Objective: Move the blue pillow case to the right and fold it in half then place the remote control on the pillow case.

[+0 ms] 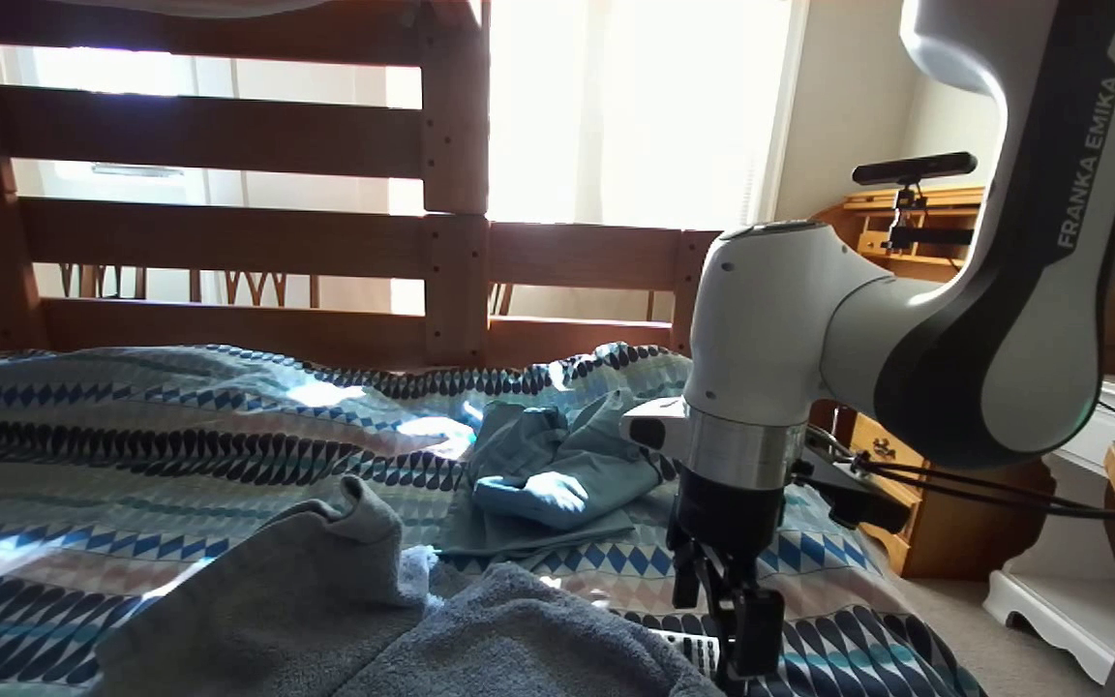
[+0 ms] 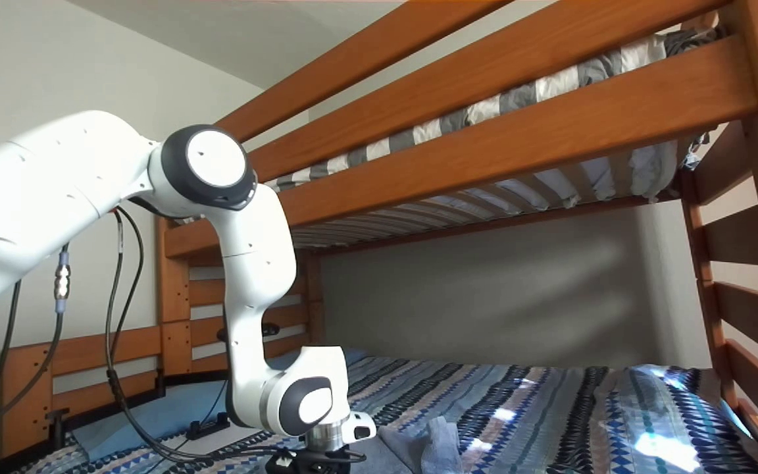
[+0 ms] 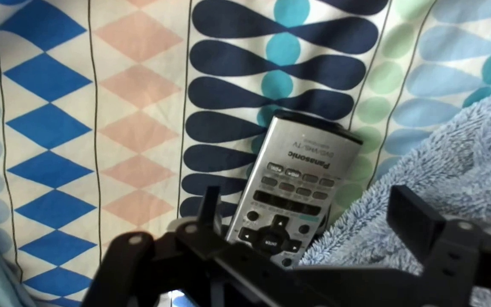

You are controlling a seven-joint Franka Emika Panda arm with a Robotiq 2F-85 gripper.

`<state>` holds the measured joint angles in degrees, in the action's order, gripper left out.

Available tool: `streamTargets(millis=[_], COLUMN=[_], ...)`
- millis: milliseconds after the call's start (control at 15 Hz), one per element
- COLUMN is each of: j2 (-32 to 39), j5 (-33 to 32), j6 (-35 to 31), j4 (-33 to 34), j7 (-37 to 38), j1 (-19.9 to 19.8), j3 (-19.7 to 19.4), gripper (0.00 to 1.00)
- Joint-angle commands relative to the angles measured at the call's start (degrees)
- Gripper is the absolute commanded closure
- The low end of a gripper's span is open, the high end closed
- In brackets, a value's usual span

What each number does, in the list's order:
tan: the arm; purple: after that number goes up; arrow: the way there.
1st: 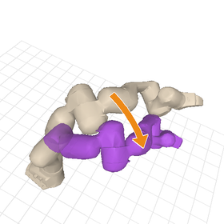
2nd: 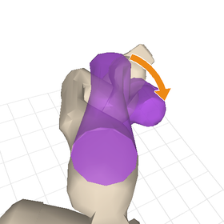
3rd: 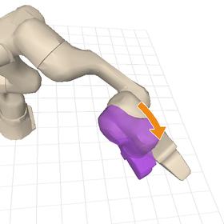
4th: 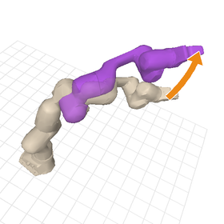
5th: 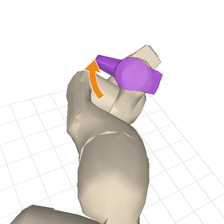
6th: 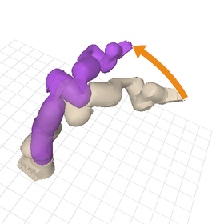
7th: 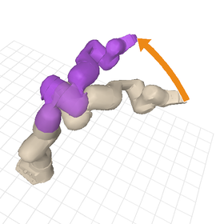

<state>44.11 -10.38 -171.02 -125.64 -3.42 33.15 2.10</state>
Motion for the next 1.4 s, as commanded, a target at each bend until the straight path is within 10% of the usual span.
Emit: streamTargets(millis=[0,600,667,1000,1333], j2=[2.78,6.28,6.64,7.95,6.54], j5=[-1.82,-1.00,-1.02,-1.18,-0.82], j6=[-3.02,-3.58,-3.69,-4.15,-3.86], j4=[1.51,3.61,3.93,5.32,4.62], j7=[2.49,1.98,1.88,1.69,1.32], j1=[3.26,4.87,4.92,5.92,4.57], j3=[-3.06,-3.97,-4.04,-5.54,-4.95], gripper=[0.00,0.00,0.25,0.56,0.67])
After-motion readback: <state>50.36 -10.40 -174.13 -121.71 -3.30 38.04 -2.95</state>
